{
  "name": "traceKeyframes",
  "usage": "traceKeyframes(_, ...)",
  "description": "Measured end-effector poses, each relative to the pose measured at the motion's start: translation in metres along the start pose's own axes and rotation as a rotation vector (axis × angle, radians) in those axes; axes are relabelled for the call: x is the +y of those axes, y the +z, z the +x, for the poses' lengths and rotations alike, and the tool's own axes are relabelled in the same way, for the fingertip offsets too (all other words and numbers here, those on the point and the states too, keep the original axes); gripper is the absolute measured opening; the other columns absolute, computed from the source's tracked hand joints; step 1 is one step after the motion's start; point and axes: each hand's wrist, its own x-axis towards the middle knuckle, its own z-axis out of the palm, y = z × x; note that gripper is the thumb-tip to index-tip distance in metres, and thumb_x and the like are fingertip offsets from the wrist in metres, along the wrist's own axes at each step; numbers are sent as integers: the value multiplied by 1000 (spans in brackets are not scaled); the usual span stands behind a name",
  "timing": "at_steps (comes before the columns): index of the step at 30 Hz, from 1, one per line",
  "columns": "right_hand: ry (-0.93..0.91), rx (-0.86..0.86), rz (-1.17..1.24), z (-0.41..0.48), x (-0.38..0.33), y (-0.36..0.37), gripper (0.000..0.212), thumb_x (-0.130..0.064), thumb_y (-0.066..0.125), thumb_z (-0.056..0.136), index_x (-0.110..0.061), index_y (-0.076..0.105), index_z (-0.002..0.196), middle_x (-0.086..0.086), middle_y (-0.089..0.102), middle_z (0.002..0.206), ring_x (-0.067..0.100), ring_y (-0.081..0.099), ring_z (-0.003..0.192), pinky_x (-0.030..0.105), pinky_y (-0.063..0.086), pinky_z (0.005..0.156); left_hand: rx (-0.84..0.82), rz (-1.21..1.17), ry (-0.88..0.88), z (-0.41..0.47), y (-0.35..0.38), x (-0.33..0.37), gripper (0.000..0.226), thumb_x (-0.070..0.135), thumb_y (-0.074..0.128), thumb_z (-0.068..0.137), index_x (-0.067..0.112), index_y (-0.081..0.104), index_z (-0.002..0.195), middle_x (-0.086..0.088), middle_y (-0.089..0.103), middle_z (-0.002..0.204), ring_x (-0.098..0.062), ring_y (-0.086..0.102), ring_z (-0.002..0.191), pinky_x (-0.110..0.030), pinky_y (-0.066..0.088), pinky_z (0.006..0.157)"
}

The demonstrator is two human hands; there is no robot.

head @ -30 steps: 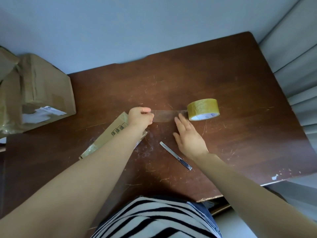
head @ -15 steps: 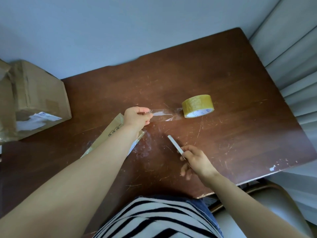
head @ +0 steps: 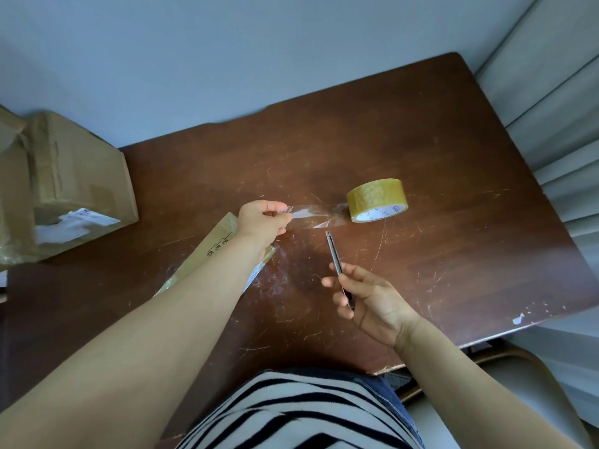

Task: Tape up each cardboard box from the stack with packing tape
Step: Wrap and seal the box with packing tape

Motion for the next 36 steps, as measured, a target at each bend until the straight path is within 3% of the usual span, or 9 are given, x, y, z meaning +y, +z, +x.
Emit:
traceKeyframes(4,42,-37,14,1,-5,0,32,-13,44,96,0,52,125,10,58,76,10,37,50,19,29,41,2,0,-3,0,1,-2,21,1,71,83,4,68,103,-2,62,90,-10,60,69,-28,56,81)
traceKeyframes(7,21,-85,81,1,-7,2,37,1,40,89,8,49,125,14,60,79,11,41,51,20,33,42,4,3,8,-1,1,-1,19,0,70,83,4,68,102,-7,62,98,-10,59,69,-25,57,79)
traceKeyframes(12,-61,-78,27,0,-5,6,24,5,39,93,6,55,111,15,64,77,10,42,49,18,36,40,-1,-1,16,-3,1,0,21,-3,69,84,1,68,105,-1,58,89,-9,58,70,-20,56,73)
traceKeyframes(19,-164,-25,-67,1,0,4,28,-15,48,94,4,57,112,3,48,63,5,32,42,16,28,34,3,5,17,-2,1,-1,23,-2,69,84,1,68,107,-4,58,92,-9,58,70,-20,56,73)
traceKeyframes(25,-191,155,-314,1,-2,6,28,-35,50,94,-10,61,89,-6,38,49,4,25,38,16,20,33,-5,-2,6,-1,0,-2,22,-1,70,84,3,67,105,-10,58,102,-10,58,71,-16,56,68)
traceKeyframes(29,-211,180,-423,0,-5,9,35,-45,48,91,-11,55,83,0,52,51,9,37,39,18,30,39,-20,-26,-10,-2,0,-2,27,-2,69,84,-2,65,111,-4,58,85,-10,58,70,-13,55,63)
traceKeyframes(32,-242,157,-377,1,-8,12,29,-35,43,99,-10,53,89,12,71,75,13,51,48,22,40,47,-33,-49,-11,-3,-1,-2,32,3,73,82,-2,64,112,-5,61,86,-10,59,69,-13,55,62)
traceKeyframes(34,-263,158,-356,4,-9,13,20,-23,43,101,-8,55,99,12,71,86,10,44,44,20,37,42,-31,-38,-14,-2,-1,-1,39,4,75,80,1,61,117,-4,59,88,-10,60,68,-13,55,62)
traceKeyframes(36,-295,194,-411,9,-10,12,18,-13,44,101,-11,55,115,7,68,83,8,37,40,19,32,38,-26,-36,-14,-1,0,0,39,3,74,81,0,61,118,-2,56,82,-11,59,66,-14,55,62)
